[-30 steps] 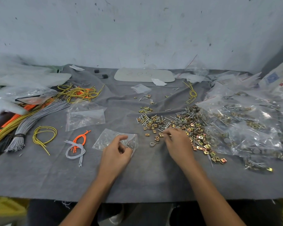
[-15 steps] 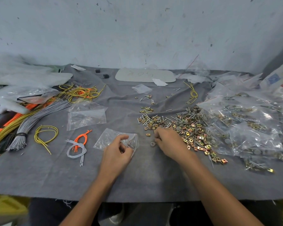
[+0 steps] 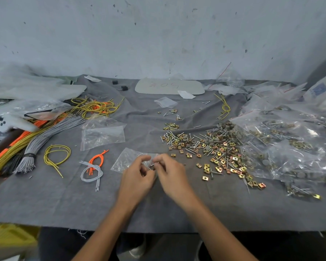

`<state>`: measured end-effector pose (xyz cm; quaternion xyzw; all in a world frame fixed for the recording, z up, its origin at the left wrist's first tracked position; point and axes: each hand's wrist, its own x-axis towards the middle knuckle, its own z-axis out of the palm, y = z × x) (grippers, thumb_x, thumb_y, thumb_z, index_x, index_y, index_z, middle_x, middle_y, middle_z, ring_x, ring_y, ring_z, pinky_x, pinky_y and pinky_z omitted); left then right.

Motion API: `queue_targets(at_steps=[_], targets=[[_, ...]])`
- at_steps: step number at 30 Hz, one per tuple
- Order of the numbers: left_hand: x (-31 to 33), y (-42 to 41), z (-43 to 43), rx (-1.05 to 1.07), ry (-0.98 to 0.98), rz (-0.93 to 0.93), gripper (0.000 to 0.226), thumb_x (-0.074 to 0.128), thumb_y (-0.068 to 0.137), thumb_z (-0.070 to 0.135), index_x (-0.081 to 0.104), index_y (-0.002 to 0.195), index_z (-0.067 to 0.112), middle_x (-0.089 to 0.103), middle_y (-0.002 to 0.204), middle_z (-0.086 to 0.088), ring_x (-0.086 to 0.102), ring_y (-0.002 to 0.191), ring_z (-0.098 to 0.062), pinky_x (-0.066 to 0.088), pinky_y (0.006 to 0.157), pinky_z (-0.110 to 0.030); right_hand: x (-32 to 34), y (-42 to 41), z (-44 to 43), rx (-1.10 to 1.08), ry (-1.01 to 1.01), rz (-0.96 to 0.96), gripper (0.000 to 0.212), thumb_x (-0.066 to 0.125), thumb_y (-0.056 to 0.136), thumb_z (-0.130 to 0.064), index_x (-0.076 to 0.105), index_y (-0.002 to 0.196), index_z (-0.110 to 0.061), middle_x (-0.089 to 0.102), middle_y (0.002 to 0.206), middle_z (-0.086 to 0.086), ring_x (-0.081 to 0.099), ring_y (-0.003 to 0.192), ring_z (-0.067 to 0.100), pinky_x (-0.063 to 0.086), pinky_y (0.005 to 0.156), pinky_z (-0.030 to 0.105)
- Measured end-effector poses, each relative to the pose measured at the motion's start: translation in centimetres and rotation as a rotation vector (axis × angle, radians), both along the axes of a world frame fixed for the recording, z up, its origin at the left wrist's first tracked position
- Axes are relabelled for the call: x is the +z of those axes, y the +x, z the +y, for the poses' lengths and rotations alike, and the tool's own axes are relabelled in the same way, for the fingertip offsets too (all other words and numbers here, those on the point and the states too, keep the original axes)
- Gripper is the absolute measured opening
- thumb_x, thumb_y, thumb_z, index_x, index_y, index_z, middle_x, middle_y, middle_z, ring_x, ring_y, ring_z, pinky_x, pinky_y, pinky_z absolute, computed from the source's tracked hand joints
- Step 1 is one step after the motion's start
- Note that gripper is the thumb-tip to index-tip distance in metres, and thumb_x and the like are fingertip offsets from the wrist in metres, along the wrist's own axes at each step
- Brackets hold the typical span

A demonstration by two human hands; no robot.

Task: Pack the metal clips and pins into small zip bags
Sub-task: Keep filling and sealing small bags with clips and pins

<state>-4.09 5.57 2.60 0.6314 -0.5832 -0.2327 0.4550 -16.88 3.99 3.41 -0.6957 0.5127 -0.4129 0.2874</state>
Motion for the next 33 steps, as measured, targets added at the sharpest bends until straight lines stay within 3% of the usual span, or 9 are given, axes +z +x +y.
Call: queue_targets(at_steps=[6, 10, 15, 20, 26, 30, 33], targets=[[0.2, -0.1, 0.1, -0.012, 0.014, 0.051, 0.037, 0.059, 0.077, 0.022, 0.064, 0.113, 0.028, 0.065, 0.065, -0.002, 0.064, 0.066, -0.017, 0.055, 0.07, -0.045, -1.5, 0.7, 0.8, -0.053, -0.051, -0.077, 0.009, 0.057, 0.099, -0.015, 0.061, 0.102, -0.023, 0.07, 0.087, -0.008, 0.065, 0.081, 0.008, 0.05, 0.074, 0.032], [0.3, -0.2, 0.2, 0.003, 0.021, 0.067, 0.041, 0.055, 0.073, 0.026, 0.065, 0.113, 0.027, 0.063, 0.064, 0.0, 0.063, 0.066, -0.018, 0.055, 0.07, -0.046, -1.6, 0.4, 1.0, -0.08, -0.064, -0.125, 0.013, 0.055, 0.1, -0.016, 0.051, 0.1, -0.028, 0.069, 0.091, -0.012, 0.064, 0.084, 0.005, 0.047, 0.073, 0.024], [0.3, -0.2, 0.2, 0.009, 0.013, 0.068, 0.041, 0.057, 0.073, 0.023, 0.066, 0.113, 0.026, 0.062, 0.064, 0.0, 0.062, 0.066, -0.019, 0.055, 0.07, -0.046, -1.9, 0.3, 0.6, -0.092, -0.117, -0.097, 0.007, 0.066, 0.093, -0.011, 0.067, 0.095, -0.017, 0.06, 0.093, -0.005, 0.061, 0.085, 0.007, 0.049, 0.08, 0.026], [-0.1, -0.1, 0.0, 0.013, 0.006, 0.053, 0.038, 0.064, 0.082, 0.005, 0.065, 0.113, 0.026, 0.063, 0.065, -0.002, 0.063, 0.067, -0.02, 0.055, 0.072, -0.045, -1.8, 0.5, 0.2, -0.065, -0.096, -0.017, 0.016, 0.066, 0.092, -0.012, 0.074, 0.102, -0.021, 0.065, 0.095, -0.003, 0.063, 0.092, 0.017, 0.051, 0.085, 0.037], [-0.1, 0.0, 0.0, 0.014, -0.005, 0.031, 0.033, 0.065, 0.084, 0.008, 0.065, 0.11, 0.028, 0.062, 0.063, 0.0, 0.06, 0.067, -0.013, 0.05, 0.073, -0.037, -0.7, -2.3, -3.1, -0.231, -0.132, 0.349, 0.019, 0.057, 0.097, -0.017, 0.069, 0.108, -0.025, 0.063, 0.109, -0.002, 0.048, 0.104, 0.022, 0.04, 0.088, 0.034], [-0.1, -0.1, 0.0, 0.02, -0.003, 0.038, 0.033, 0.064, 0.084, 0.007, 0.066, 0.11, 0.027, 0.062, 0.064, -0.001, 0.06, 0.067, -0.012, 0.049, 0.072, -0.034, -0.2, -3.9, -5.5, -0.235, -0.048, 0.572, 0.026, 0.05, 0.102, -0.025, 0.068, 0.12, -0.03, 0.061, 0.121, 0.0, 0.046, 0.113, 0.025, 0.038, 0.096, 0.037], [-0.1, -0.1, -0.1, 0.028, -0.001, 0.035, 0.032, 0.064, 0.084, 0.007, 0.067, 0.11, 0.026, 0.062, 0.064, -0.001, 0.059, 0.066, -0.011, 0.049, 0.073, -0.035, -0.3, -4.3, -6.1, -0.231, -0.02, 0.655, 0.023, 0.051, 0.101, -0.032, 0.067, 0.117, -0.03, 0.061, 0.123, 0.0, 0.048, 0.114, 0.026, 0.036, 0.096, 0.037]])
